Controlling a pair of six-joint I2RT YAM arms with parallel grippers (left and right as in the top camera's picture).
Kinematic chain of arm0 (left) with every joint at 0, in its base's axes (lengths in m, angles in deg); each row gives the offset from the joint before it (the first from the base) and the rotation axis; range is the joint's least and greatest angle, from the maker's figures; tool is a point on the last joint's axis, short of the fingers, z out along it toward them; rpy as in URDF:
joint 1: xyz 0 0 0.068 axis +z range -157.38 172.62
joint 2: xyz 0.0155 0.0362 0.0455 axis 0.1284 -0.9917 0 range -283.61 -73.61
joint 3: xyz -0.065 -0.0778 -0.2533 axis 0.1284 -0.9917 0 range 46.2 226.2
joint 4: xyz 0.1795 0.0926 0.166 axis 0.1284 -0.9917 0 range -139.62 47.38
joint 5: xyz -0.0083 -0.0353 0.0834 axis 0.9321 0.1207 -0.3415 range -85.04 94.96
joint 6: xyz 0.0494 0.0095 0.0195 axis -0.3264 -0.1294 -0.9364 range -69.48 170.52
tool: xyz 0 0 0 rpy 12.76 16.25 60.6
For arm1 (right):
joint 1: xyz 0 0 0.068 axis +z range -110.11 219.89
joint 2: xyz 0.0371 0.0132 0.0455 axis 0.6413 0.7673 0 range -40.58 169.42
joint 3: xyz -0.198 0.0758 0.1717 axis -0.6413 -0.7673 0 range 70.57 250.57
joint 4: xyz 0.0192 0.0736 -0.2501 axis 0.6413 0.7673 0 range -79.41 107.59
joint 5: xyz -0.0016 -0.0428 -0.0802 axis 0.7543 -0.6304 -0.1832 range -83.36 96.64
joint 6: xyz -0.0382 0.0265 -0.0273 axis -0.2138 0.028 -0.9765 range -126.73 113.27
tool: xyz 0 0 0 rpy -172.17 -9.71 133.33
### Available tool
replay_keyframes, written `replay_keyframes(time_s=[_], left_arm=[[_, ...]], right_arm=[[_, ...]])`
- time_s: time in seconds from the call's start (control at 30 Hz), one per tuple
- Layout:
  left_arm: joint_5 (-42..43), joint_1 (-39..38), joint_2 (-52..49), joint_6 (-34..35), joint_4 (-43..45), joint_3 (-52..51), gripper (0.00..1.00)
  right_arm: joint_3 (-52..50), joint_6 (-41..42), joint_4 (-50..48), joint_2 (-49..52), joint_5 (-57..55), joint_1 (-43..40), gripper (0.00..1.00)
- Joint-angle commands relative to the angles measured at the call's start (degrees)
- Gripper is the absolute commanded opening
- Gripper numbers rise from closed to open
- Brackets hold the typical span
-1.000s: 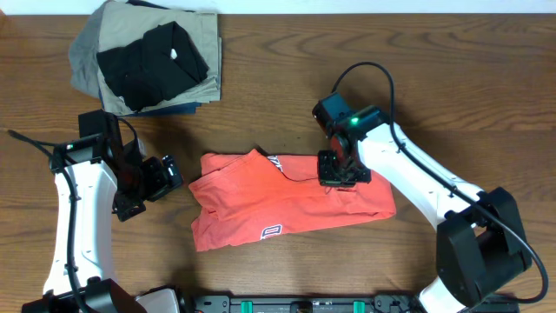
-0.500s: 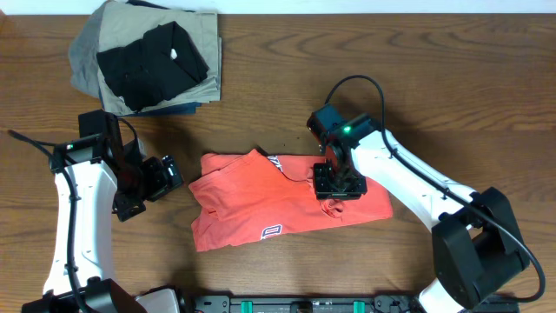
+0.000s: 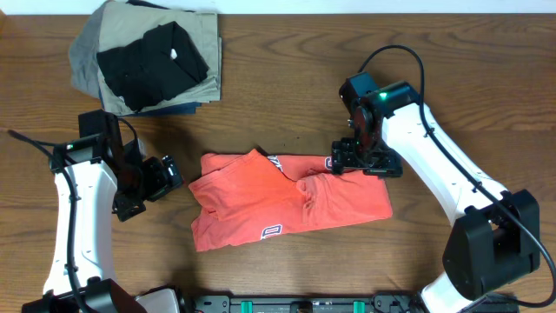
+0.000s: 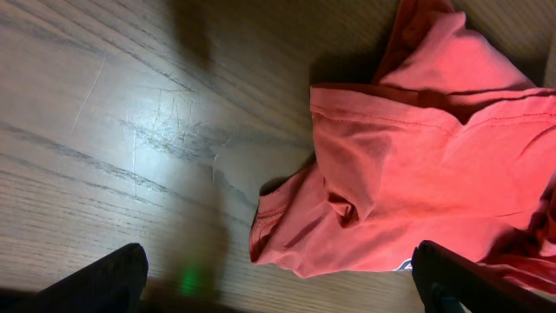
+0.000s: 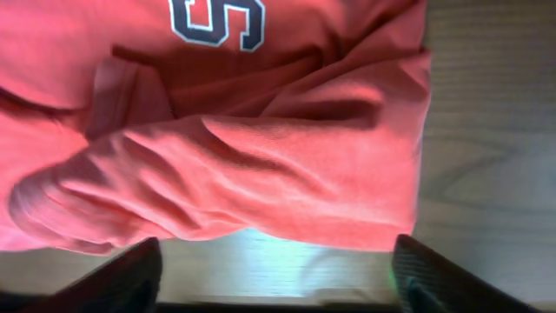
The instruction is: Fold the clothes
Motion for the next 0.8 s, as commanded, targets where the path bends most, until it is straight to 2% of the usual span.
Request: replay_keyframes(time_s=[0.0,0.13,0.27,0.57,0.77], left_arm=[[0.09,-0.17,-0.35,-0.35,-0.20,-0.39,0.98],[0.09,-0.17,-0.35,-0.37,-0.20,-0.42,0.98],[0.09,-0.17,-0.35,-0.35,-0.20,-0.42,0.98],[0.09,-0.17,-0.35,-0.37,-0.20,-0.42,0.98],[0.09,-0.17,-0.35,-0.35,-0.22,-0.39,0.98]], right_arm=[[-2.45,-1.14,-0.68,0.07,-0.57,1.68,0.66],[-5.64,-1.09,-4.59,0.09,2.69,4.13,0.43],[-9.07,-1.11,-10.91,0.09,7.19,6.56,0.29],[-15.82,-0.70,-26.43,0.09,11.89,8.50,0.33],[-16.44,-0.68,-31.52,1.36,11.72,7.48,0.33]])
